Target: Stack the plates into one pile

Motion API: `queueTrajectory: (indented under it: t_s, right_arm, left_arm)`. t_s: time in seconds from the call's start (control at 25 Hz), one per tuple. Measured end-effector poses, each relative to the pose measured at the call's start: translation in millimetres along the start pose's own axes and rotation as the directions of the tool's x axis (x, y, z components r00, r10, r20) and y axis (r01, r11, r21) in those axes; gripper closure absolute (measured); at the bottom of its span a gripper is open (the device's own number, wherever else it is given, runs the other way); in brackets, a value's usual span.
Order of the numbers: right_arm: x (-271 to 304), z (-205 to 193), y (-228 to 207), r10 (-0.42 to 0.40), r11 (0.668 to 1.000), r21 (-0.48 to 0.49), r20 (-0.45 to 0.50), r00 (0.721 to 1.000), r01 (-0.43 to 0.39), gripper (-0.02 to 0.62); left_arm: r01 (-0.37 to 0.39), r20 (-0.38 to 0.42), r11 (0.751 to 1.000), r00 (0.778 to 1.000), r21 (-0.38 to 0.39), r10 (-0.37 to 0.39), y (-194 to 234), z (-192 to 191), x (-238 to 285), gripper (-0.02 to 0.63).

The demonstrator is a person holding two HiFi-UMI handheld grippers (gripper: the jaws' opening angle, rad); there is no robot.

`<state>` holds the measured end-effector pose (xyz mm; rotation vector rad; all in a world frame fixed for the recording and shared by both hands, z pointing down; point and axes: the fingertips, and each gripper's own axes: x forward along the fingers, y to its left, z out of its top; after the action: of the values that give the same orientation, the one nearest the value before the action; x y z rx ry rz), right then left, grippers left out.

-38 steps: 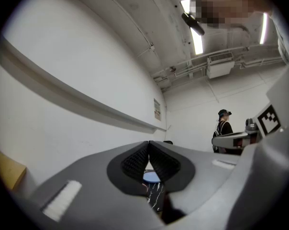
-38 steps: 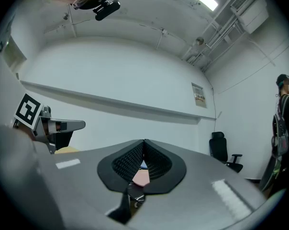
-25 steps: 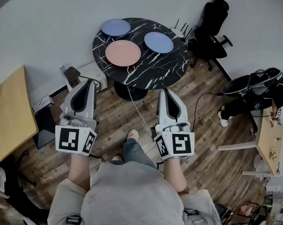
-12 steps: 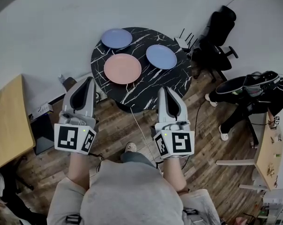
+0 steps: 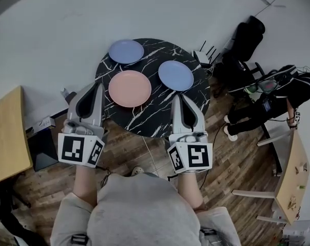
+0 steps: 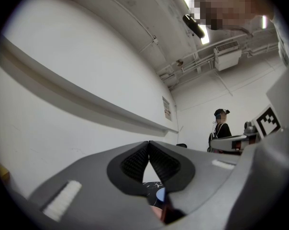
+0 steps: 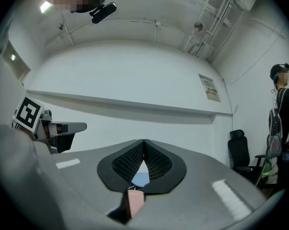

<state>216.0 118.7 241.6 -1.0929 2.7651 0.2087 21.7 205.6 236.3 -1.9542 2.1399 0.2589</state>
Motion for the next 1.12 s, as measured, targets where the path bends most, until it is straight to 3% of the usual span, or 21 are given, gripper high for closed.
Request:
queueTrajectory:
  t_s: [0.52, 0.8, 1.12]
  right_arm:
    - [50, -24, -28, 0.049, 0.998, 0.045, -0.007, 0.999, -0.048, 0.592]
    - [95, -36, -38, 0.007, 0.999, 0.045, -0.014, 1.0, -0.007, 0.592]
    - [174, -48, -37, -0.041, 0.999, 0.035, -0.019, 0.999, 0.042, 0.592]
  left_arm:
    - [-0.035, -0.026, 0.999, 0.999, 0.005, 0.035, 5, -22, 45, 0.547]
    - [0.016, -0.035, 1.0, 0.999, -0.003, -0.016, 28, -42, 91, 0.546]
    - [0.071, -0.044, 0.997, 0.996, -0.014, -0.072, 83, -60, 158, 0.546]
